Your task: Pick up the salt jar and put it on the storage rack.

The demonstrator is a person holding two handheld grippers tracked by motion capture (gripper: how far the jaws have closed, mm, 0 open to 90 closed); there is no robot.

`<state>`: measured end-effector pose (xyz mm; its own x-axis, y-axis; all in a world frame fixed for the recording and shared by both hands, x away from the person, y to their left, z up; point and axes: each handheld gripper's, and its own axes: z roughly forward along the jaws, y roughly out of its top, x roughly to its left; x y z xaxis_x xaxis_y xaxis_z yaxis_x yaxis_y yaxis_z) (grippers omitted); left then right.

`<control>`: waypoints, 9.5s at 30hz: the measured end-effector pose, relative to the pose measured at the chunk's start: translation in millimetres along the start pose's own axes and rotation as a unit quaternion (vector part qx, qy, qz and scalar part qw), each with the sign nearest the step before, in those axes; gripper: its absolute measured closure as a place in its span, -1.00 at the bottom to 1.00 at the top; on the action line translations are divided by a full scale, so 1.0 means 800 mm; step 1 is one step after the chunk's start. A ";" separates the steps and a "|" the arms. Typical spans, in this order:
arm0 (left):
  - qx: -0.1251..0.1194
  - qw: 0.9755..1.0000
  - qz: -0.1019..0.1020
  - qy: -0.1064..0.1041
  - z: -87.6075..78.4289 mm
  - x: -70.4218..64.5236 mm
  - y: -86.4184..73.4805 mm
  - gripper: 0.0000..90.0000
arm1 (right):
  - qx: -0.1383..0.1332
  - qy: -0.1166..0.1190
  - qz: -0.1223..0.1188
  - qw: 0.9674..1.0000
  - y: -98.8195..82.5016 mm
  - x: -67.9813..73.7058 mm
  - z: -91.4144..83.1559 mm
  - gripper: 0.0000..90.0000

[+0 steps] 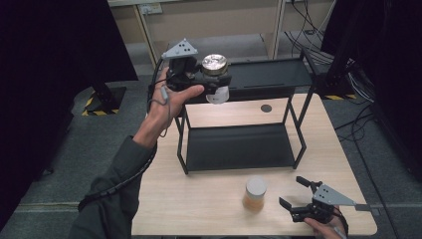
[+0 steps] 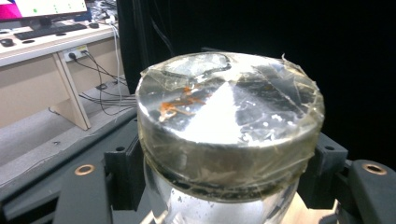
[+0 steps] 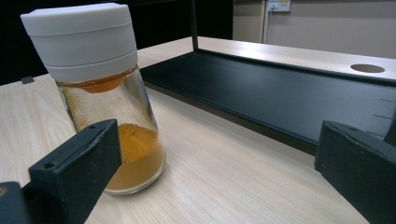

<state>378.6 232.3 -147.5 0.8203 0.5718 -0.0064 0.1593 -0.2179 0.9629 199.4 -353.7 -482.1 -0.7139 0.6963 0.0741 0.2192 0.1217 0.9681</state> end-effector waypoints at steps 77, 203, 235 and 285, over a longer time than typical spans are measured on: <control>-0.004 0.991 -0.038 0.132 0.052 0.004 -0.002 -0.96 | -0.002 0.004 0.004 1.000 0.000 -0.001 -0.002 -0.98; -0.028 0.997 -0.065 -0.025 0.019 -0.076 -0.375 -0.96 | -0.002 0.004 0.008 1.000 -0.002 -0.002 -0.002 -0.98; -0.008 0.998 -0.059 -0.022 0.006 -0.095 -0.422 -0.96 | 0.000 0.005 0.007 1.000 -0.002 -0.001 -0.001 -0.98; -0.007 0.998 -0.057 -0.039 0.010 -0.093 -0.422 -0.96 | -0.014 -0.014 0.029 0.999 -0.011 -0.001 -0.016 -0.98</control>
<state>268.2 257.6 -474.4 0.8375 0.5290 -0.1371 0.2474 -0.1432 0.9583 189.3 -364.1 -487.7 -0.6815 0.7214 0.1234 0.2397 0.0607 0.9690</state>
